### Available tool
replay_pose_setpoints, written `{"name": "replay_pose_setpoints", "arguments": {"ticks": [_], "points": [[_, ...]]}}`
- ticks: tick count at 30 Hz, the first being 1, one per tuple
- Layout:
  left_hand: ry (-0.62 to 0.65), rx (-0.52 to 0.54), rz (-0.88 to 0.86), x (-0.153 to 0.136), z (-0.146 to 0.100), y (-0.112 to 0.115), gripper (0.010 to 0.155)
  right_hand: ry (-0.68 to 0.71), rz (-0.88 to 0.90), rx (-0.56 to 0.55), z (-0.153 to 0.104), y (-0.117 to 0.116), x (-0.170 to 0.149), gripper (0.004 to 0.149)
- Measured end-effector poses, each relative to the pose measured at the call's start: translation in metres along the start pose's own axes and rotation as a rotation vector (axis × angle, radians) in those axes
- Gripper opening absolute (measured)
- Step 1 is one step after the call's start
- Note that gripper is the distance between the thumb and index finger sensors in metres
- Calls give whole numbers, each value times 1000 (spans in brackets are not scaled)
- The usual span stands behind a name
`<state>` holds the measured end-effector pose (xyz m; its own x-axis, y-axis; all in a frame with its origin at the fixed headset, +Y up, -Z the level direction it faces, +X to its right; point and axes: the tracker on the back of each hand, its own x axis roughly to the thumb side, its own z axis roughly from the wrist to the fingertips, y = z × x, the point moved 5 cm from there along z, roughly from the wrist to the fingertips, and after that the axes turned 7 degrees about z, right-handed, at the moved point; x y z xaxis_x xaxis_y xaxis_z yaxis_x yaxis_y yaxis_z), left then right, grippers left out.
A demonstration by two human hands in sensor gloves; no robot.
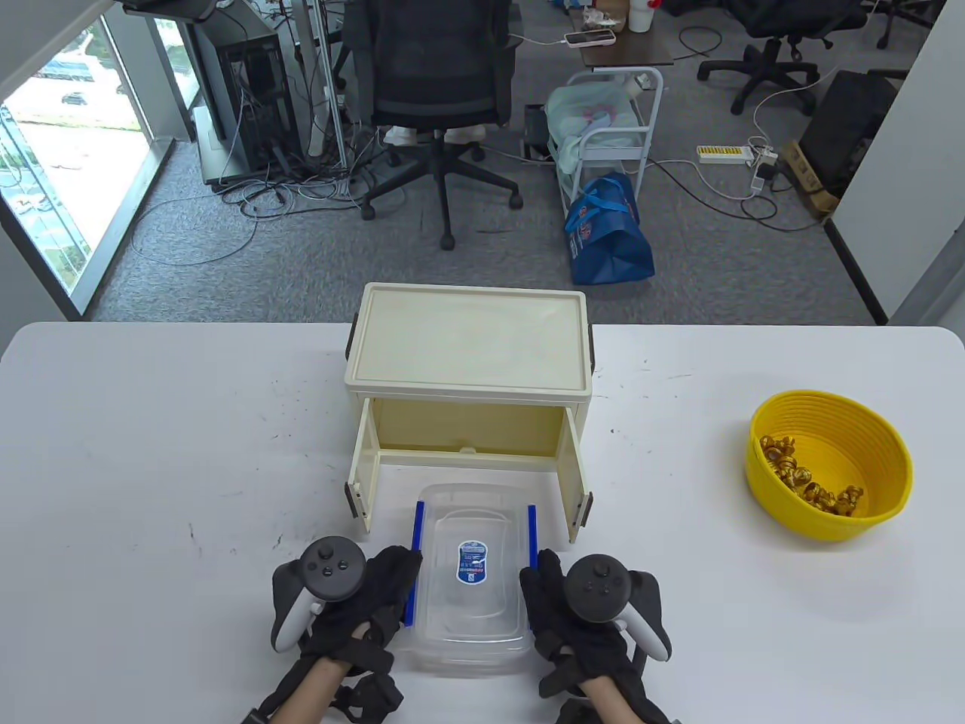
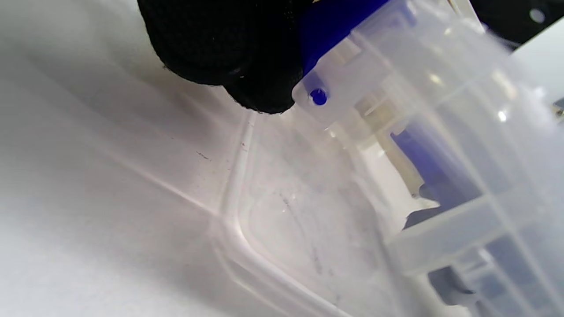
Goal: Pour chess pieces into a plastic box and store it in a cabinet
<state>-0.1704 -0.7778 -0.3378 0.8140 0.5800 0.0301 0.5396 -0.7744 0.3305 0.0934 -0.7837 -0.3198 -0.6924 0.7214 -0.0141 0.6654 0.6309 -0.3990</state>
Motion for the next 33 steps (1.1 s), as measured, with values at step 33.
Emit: {"name": "replay_pose_setpoints", "arguments": {"ticks": [33], "points": [[-88,41,-57,-14,-2,0,52,-80,-11,-143,-6,4,-5,55]]}}
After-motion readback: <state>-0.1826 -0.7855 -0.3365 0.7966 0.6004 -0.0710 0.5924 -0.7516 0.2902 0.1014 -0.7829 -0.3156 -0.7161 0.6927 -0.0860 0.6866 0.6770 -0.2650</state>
